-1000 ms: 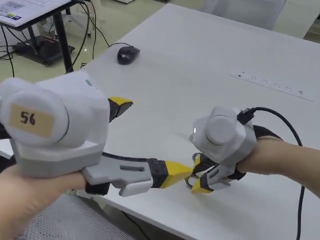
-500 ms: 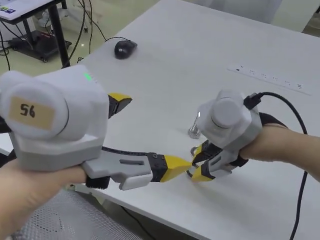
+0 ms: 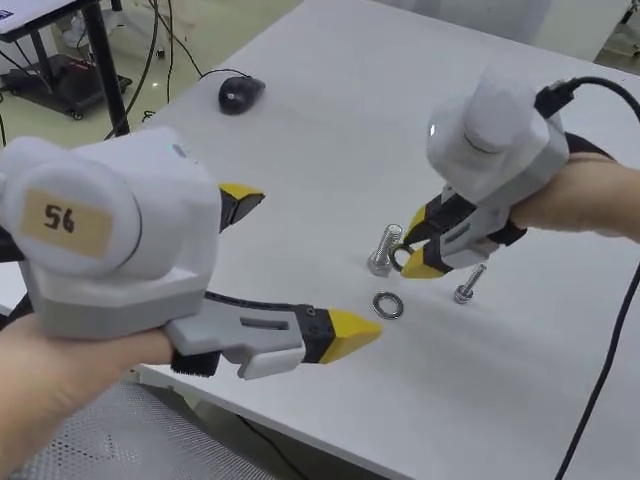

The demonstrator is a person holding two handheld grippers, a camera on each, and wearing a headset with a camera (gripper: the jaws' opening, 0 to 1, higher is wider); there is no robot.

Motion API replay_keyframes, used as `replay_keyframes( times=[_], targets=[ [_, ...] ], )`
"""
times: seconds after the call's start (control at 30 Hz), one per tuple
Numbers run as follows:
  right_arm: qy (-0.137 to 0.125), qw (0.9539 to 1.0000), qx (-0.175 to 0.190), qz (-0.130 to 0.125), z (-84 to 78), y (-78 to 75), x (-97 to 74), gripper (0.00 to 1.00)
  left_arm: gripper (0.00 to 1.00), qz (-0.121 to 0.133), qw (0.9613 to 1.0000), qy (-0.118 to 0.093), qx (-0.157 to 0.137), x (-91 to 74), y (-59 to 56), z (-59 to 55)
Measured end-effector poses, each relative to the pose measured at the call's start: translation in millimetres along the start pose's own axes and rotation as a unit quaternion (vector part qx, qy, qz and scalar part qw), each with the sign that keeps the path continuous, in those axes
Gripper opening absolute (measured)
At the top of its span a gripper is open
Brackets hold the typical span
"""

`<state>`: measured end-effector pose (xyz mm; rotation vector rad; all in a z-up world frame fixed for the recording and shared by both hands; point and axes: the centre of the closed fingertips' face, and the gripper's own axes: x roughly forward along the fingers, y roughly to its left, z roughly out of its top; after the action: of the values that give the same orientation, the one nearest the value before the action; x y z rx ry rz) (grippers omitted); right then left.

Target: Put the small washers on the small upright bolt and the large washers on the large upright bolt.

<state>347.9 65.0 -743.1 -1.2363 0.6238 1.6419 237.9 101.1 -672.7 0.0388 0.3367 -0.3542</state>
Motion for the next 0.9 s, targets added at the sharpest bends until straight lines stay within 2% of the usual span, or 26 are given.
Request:
replay_keyframes(
  times=[0.03, 0.17, 0.33, 0.37, 0.5, 0.9],
  targets=[
    [0.0, 1.0, -0.001, -0.004, 0.0, -6.7, 0.1, 0.22, 0.92, 0.0, 1.0, -0.001, -0.001, 0.3, 0.2, 0.1],
    [0.005, 0.9999, -0.008, -0.008, 4.0, -15.8, 0.0, 0.22, 0.92, -0.002, 1.0, 0.0, -0.001, 1.6, 0.1, -0.1],
    [0.013, 0.9999, -0.006, -0.006, 2.5, -31.8, 9.2, 0.22, 0.92, -0.004, 1.0, 0.002, 0.0, 2.9, -0.2, -0.8],
    [0.015, 0.9999, -0.006, -0.004, 3.4, -27.6, 8.8, 0.22, 0.92, -0.004, 1.0, 0.001, 0.0, 3.0, -0.2, -0.8],
    [0.02, 0.9997, -0.012, 0.002, 2.5, -34.5, 16.5, 0.22, 0.92, -0.005, 1.0, 0.001, -0.004, 3.5, 1.1, -1.3],
    [0.038, 0.9989, -0.023, 0.013, -5.1, -31.2, 35.9, 0.22, 0.92, -0.009, 0.9999, 0.0, -0.011, 5.5, 1.0, -3.5]
  ],
)
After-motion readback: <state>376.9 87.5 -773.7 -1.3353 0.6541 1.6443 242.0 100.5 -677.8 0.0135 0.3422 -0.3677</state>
